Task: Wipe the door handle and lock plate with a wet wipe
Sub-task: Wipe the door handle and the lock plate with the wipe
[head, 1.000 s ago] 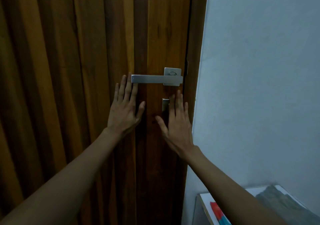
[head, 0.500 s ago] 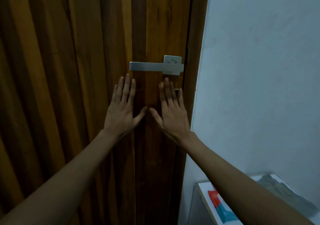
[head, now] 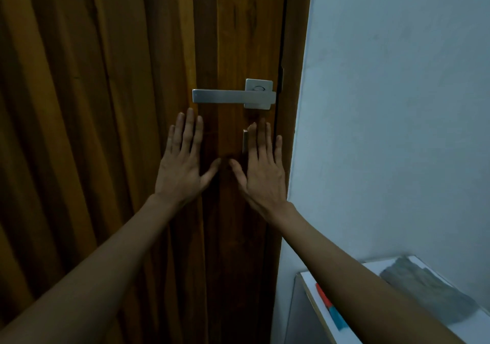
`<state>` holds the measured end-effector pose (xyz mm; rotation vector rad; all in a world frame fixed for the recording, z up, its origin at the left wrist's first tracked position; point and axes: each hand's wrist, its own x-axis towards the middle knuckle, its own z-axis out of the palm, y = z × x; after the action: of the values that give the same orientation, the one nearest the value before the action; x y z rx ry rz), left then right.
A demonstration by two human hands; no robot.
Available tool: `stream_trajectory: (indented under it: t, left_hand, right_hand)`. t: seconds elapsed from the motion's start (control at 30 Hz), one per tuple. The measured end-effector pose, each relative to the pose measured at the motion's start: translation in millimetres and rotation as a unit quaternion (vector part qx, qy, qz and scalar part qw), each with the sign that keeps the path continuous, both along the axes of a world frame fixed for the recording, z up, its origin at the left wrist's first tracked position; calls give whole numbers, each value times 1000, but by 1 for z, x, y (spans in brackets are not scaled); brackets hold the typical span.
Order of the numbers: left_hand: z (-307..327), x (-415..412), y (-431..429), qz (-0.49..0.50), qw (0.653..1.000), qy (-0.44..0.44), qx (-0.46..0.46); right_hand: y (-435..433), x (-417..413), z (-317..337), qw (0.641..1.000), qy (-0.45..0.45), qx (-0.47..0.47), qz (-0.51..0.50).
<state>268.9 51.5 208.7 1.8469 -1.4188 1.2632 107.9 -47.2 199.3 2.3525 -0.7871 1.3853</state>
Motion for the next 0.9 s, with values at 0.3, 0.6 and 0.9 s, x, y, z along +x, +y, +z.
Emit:
stream_trajectory:
  t: [0.3, 0.6, 0.9]
  left_hand:
    - [0, -2, 0, -5, 1000, 0, -4]
    - [-2, -1, -1, -2, 1000, 0, -7]
    - [0, -2, 0, -12, 1000, 3, -11]
  right_hand:
    - [6, 1, -3, 994, -82, 69, 36]
    - [-13, -16, -28, 998, 48, -35, 2]
    - [-12, -13, -23, 995, 71, -62, 19]
